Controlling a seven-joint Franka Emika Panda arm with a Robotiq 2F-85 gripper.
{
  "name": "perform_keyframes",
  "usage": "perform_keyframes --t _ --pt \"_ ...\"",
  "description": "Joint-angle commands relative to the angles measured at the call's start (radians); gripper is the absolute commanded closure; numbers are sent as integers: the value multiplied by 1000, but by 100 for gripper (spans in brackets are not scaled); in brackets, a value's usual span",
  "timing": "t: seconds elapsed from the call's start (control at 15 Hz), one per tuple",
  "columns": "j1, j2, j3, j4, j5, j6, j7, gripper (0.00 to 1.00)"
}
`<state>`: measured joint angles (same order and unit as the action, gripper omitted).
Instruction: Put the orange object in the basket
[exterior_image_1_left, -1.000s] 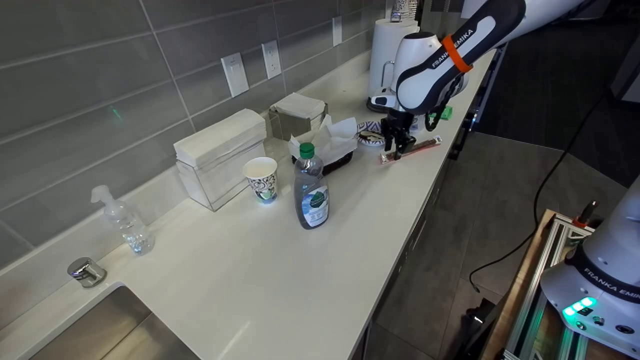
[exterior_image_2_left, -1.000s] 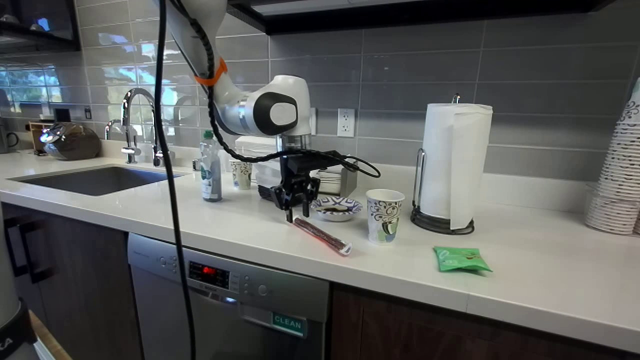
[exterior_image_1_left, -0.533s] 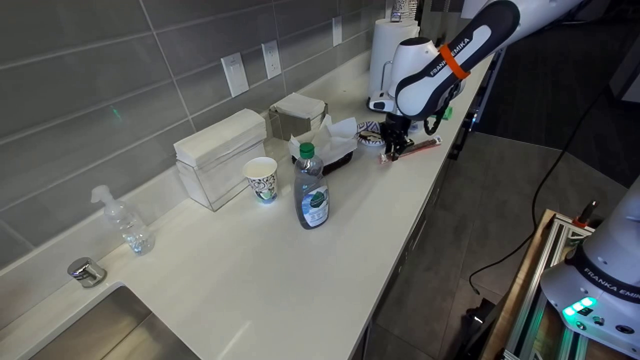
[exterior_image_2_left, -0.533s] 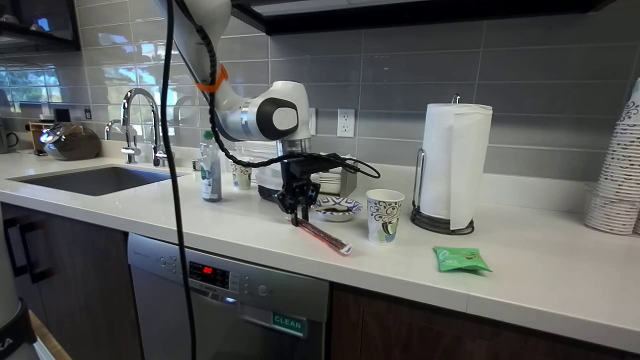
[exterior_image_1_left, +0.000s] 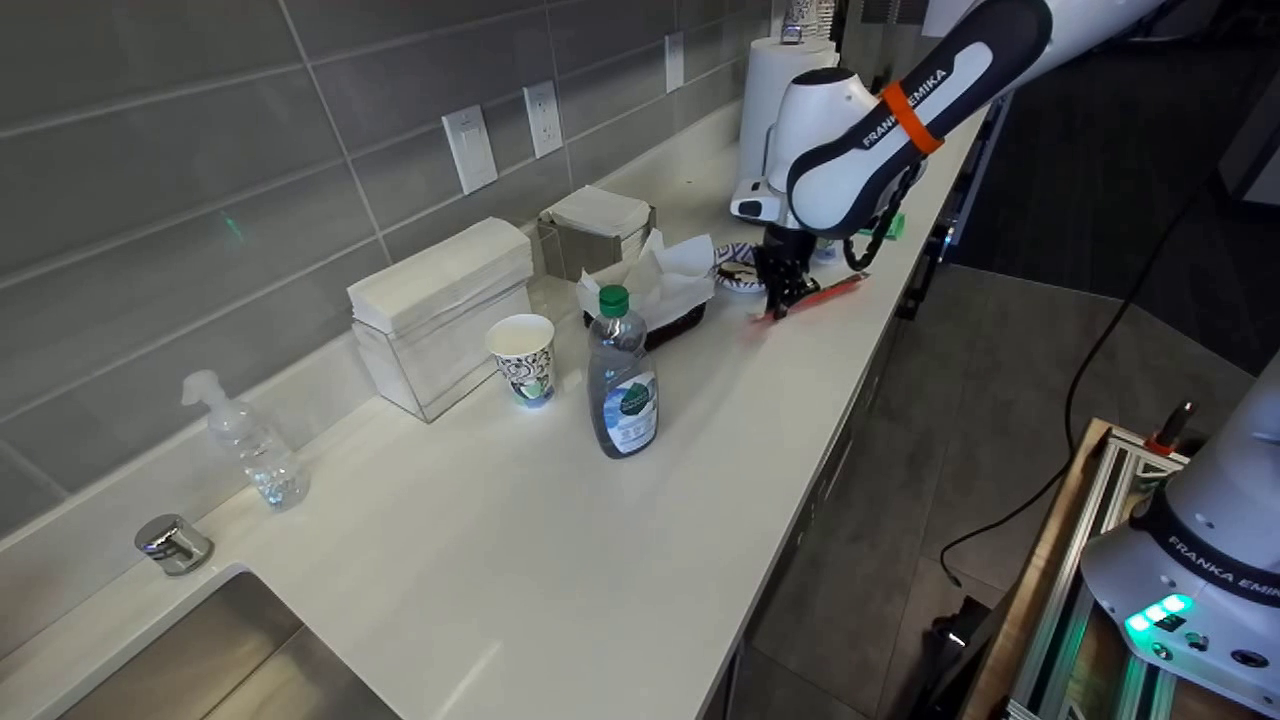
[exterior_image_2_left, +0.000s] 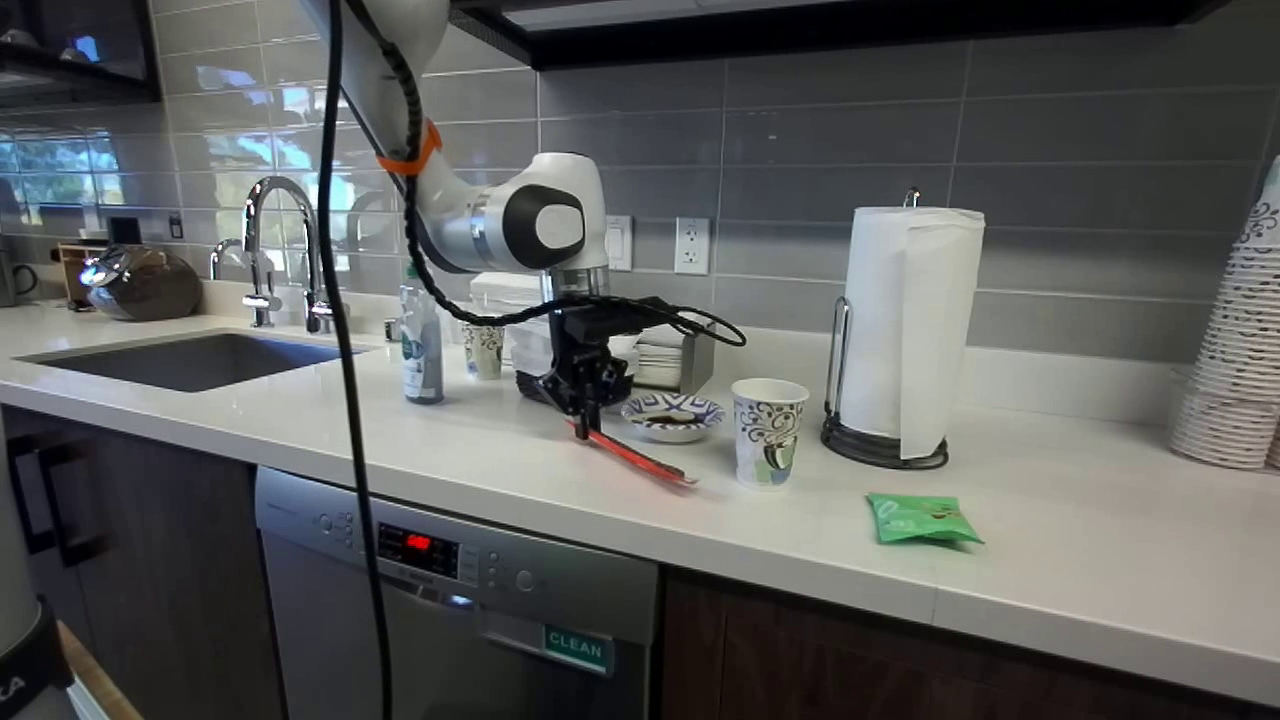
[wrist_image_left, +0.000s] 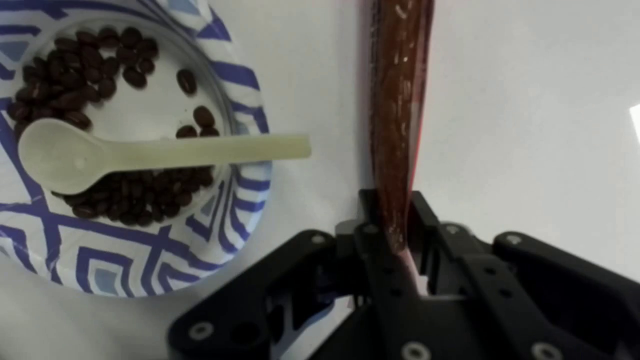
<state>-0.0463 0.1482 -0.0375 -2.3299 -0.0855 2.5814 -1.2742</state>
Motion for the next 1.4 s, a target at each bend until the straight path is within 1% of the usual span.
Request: perform_keyframes --t 0.0,0.07,0.27,0.47,0.53,0.73,0.87,1.13,1.33 --pt "11 -120 31 -42 11 -86 94 96" --pt "16 -148 40 -44 23 -106 111 96" --pt "39 -229 65 -18 134 -160 93 96" --pt "79 -277 67 47 215 -170 105 96" --pt "92 -281 67 79 226 -163 117 96" --pt "124 -263 67 177 239 -133 129 96" --pt "151 -242 67 230 296 -131 95 96" --pt "193 -189 76 279 453 -49 8 96" --pt "199 -139 87 309 616 11 -111 96"
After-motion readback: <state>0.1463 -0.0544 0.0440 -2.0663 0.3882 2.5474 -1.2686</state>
